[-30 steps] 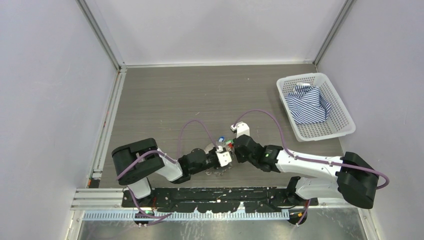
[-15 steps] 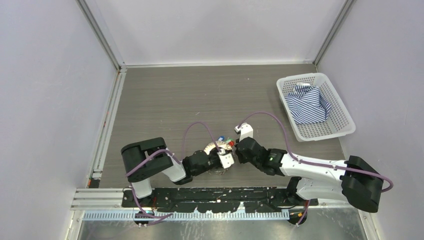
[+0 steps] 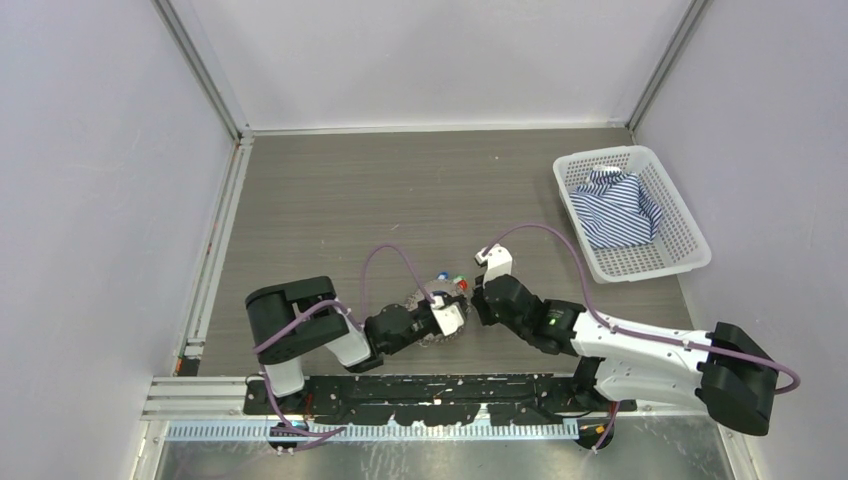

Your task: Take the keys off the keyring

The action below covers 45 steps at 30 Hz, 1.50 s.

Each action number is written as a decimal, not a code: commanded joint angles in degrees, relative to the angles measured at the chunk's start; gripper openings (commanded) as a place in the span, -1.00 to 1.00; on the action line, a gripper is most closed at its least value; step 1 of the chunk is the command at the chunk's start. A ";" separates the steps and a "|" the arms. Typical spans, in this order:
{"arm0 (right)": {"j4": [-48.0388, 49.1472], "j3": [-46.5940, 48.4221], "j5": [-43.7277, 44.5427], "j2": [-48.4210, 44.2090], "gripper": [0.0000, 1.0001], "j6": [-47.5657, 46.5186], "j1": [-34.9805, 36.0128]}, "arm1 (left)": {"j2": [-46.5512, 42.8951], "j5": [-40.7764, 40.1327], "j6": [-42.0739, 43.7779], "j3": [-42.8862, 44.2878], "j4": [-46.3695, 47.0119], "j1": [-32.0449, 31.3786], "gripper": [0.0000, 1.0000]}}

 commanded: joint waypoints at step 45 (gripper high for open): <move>-12.67 10.31 -17.29 -0.71 -0.98 -5.44 1.96 | -12.11 13.34 -9.12 -9.92 0.96 4.39 -0.99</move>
